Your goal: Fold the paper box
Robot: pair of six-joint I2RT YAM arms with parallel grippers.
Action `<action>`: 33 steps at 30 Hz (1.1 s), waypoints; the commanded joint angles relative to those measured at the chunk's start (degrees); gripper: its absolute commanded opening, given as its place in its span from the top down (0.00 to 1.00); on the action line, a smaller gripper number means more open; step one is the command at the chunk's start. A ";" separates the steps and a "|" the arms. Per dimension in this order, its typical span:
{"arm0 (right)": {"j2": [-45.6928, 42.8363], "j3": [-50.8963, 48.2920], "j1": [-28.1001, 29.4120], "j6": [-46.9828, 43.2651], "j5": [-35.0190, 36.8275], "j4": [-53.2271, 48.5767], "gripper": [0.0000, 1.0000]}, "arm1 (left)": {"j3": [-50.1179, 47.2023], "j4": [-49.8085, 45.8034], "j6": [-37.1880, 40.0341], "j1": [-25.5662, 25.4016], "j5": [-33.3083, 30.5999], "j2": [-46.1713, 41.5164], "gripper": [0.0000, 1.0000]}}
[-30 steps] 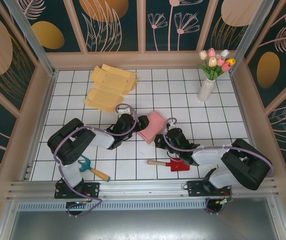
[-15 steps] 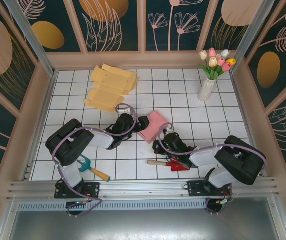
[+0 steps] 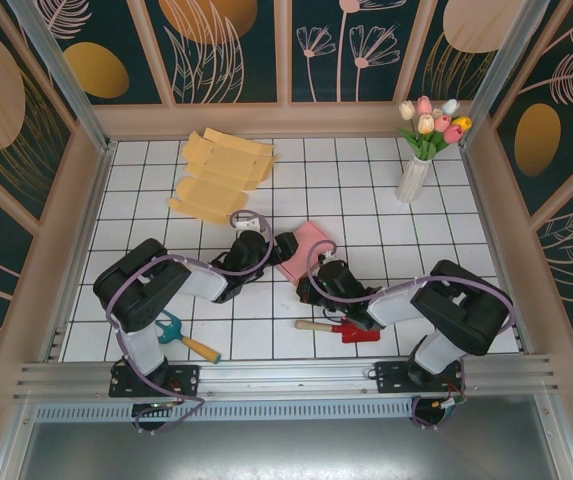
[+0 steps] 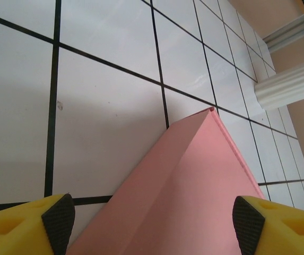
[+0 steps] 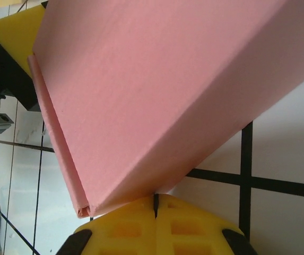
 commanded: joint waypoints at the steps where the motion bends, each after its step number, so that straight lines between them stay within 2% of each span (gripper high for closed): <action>1: 1.03 -0.21 0.40 5.12 4.03 12.57 1.00 | -1.28 3.66 -3.80 -3.13 4.06 0.74 0.21; 9: 5.52 3.10 1.60 7.73 3.71 17.17 1.00 | -0.92 3.35 -4.04 -3.42 3.22 1.11 0.20; 13: 5.32 2.00 2.15 6.92 4.20 16.69 0.99 | 3.09 -5.94 0.22 -2.05 -0.86 -0.45 0.18; 18: -1.47 1.11 2.06 -0.11 9.26 4.50 0.93 | 6.81 -14.62 4.59 4.71 -2.28 -3.32 0.17; 22: -7.82 1.28 2.15 -7.58 12.70 -5.04 0.86 | 7.65 -21.36 8.00 6.41 -8.44 -8.65 0.16; 25: -13.36 2.34 2.06 -12.65 16.50 -14.73 0.77 | 4.38 -22.20 7.31 6.37 -10.06 -13.57 0.15; 29: -19.72 7.05 0.61 -21.42 21.79 -28.11 0.46 | -1.62 -20.90 1.99 5.63 -4.87 -18.88 0.16; 31: -19.94 11.01 -2.84 -26.34 21.71 -32.72 0.42 | -3.99 -20.06 0.09 3.64 -3.06 -20.54 0.16; 33: -18.80 14.46 -8.08 -31.27 17.10 -34.86 0.42 | -5.66 -18.62 -0.77 0.02 -3.89 -21.83 0.16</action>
